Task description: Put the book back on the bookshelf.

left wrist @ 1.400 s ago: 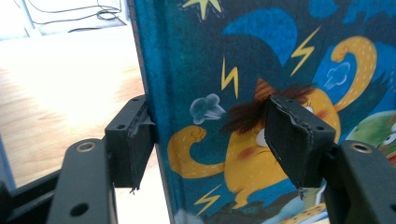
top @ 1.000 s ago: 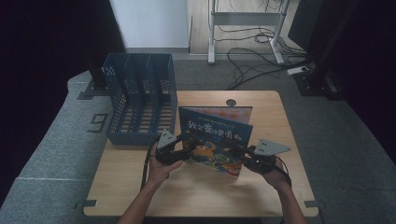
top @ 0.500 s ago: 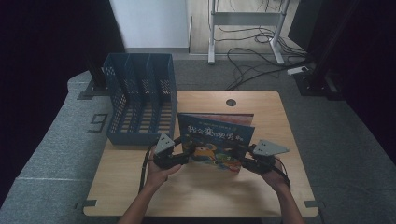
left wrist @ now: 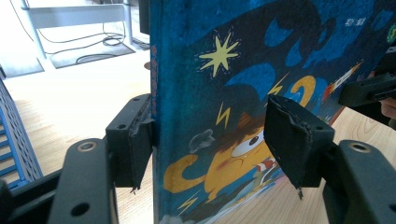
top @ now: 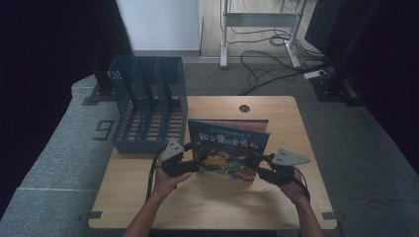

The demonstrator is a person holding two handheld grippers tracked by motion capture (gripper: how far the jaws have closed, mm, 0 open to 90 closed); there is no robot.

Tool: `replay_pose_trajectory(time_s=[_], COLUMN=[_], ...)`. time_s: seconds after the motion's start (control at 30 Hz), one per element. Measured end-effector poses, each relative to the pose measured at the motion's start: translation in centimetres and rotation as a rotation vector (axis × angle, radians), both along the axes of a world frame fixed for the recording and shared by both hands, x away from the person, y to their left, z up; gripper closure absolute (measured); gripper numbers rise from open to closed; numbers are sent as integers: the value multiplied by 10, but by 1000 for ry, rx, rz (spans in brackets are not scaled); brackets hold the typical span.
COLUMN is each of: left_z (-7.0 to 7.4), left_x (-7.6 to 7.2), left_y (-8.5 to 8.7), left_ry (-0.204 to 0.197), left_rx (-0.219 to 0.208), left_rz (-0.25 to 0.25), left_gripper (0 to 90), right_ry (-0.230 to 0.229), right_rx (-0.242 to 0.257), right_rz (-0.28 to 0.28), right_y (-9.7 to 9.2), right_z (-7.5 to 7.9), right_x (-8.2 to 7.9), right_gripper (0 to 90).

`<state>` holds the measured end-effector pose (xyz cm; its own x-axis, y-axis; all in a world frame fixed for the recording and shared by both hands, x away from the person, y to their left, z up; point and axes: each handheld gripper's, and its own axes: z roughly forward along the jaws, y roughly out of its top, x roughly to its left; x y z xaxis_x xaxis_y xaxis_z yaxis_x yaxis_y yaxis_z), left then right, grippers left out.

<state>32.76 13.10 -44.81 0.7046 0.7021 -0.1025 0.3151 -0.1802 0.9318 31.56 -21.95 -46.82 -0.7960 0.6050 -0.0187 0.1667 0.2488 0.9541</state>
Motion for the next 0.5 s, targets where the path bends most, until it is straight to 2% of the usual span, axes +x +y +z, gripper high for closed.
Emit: replay_pose_trajectory(time_s=[0.17, 0.33, 0.47, 0.5], left_z=[-1, -3, -4, -4], left_x=[-3, -10, -14, -15], left_y=[2, 3, 3, 3], left_ry=[-5, -21, -32, -35], left_rx=[-4, -6, -7, -4], left_rz=[-13, -36, -54, -52], left_gripper=[370, 375, 380, 379], right_ry=[4, 4, 12, 12], right_rx=[6, -1, -11, -17], right_rz=[-19, -66, -80, -82], right_y=[-4, -6, -6, -6], right_z=[0, -1, -2, -2], right_x=[0, 1, 3, 4], right_gripper=[567, 540, 630, 627])
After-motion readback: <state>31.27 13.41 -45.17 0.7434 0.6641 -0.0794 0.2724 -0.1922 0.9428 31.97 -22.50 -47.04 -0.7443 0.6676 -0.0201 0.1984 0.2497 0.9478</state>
